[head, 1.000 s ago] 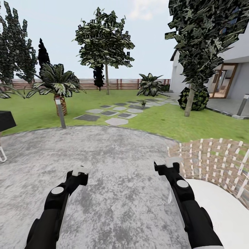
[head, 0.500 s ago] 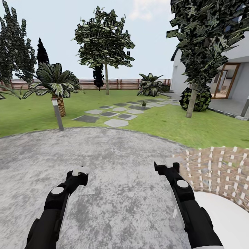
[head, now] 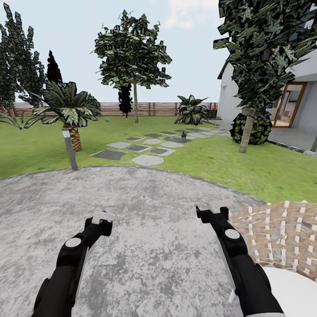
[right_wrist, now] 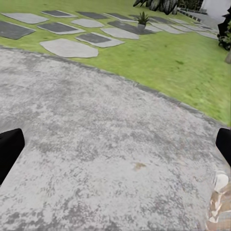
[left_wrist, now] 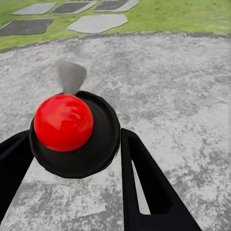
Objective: Pick up the pesticide atomizer in the garden and spray insectifuge to fully cover both potted plants in the garden.
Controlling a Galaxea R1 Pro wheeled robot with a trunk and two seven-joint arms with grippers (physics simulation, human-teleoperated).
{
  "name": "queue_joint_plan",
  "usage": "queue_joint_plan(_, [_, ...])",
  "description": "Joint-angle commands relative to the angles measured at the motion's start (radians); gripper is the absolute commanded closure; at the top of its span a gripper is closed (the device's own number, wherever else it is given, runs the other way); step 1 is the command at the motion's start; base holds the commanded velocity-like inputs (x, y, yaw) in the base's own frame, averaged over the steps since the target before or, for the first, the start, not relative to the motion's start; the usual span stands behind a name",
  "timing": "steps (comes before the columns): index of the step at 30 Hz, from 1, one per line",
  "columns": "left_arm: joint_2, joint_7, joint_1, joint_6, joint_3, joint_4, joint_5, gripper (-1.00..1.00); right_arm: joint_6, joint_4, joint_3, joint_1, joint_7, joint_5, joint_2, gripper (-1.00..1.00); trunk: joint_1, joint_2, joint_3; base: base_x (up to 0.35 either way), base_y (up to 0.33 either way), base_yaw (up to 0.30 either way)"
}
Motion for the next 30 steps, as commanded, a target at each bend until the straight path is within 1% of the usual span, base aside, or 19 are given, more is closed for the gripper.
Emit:
queue_joint_plan(1, [-0.001, -0.010, -0.001, 0.002, 0.003, -0.001, -0.010, 1.00, 0.006, -0.001, 0.000, -0.001, 0.003, 0.010, 0.000, -1.00, 0.000, 0.000, -0.001, 0.347, 0.006, 0.000])
queue_joint_plan(13, [-0.001, -0.010, -0.001, 0.002, 0.003, 0.000, -0.010, 1.00, 0.006, -0.001, 0.000, -0.001, 0.003, 0.011, 0.000, -1.00, 0.000, 0.000, -0.001, 0.347, 0.078, 0.000])
queue_joint_plan(26, [-0.001, -0.010, -0.002, 0.002, 0.003, 0.001, -0.014, 1.00, 0.007, -0.004, -0.001, -0.001, 0.002, 0.009, 0.000, -1.00, 0.000, 0.000, -0.001, 0.346, 0.004, 0.000])
queue_joint_plan(30, [-0.001, -0.010, -0.002, 0.002, 0.009, 0.001, -0.015, 1.00, 0.007, -0.007, -0.003, -0.001, 0.001, 0.008, 0.000, -1.00, 0.000, 0.000, -0.001, 0.346, 0.000, 0.000])
